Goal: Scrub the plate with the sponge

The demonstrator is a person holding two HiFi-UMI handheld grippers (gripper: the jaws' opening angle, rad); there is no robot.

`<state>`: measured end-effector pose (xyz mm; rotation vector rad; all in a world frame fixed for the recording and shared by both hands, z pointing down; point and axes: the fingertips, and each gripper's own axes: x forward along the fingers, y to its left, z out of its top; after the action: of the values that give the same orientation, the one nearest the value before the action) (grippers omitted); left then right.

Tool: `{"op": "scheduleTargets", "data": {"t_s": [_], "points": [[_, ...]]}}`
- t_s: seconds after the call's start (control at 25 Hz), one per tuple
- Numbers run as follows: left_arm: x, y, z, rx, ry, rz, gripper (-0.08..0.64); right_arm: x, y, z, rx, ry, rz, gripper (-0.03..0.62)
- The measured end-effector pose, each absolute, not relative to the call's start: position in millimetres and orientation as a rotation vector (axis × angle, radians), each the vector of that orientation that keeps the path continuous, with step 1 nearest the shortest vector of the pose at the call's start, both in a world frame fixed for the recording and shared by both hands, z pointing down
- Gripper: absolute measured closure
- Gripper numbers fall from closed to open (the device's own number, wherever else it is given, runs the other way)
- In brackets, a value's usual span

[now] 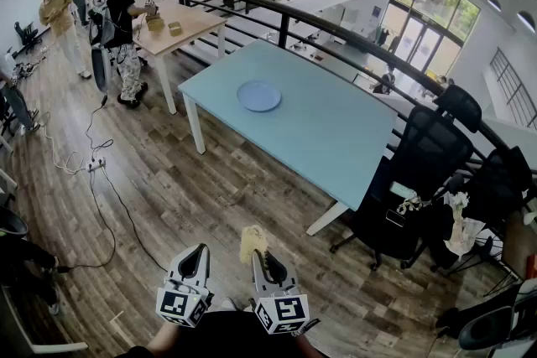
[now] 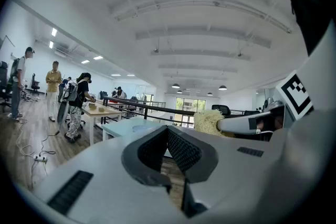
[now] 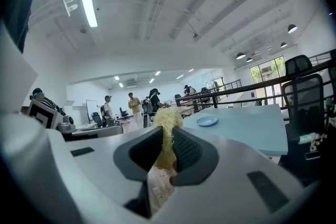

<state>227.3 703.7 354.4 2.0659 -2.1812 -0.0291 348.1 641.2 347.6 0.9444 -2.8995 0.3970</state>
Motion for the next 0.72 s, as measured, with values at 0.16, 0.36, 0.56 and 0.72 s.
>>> {"op": "scheduleTargets", "data": {"t_s": [0.16, 0.36, 0.56, 0.72], "points": [[230.1, 703.3, 354.3, 2.055, -2.186, -0.034, 0.557, 354.9, 643.2, 350.1, 0.955, -2.891, 0.399, 0.528], [226.9, 703.8, 354.9, 2.067, -2.172, -0.013, 0.557, 357.9, 644.8, 350.9, 0.991, -2.874, 0.400, 0.528], [218.1, 711.6, 359.0, 2.065, -2.173, -0.033, 0.558, 350.4, 650.4, 350.8, 1.007, -2.866, 0.380, 0.528], [203.1, 721.5, 355.5, 2.049, -2.203, -0.041, 0.558, 336.8, 662.7, 347.6, 0.982, -2.890, 0.373, 0.528]]}}
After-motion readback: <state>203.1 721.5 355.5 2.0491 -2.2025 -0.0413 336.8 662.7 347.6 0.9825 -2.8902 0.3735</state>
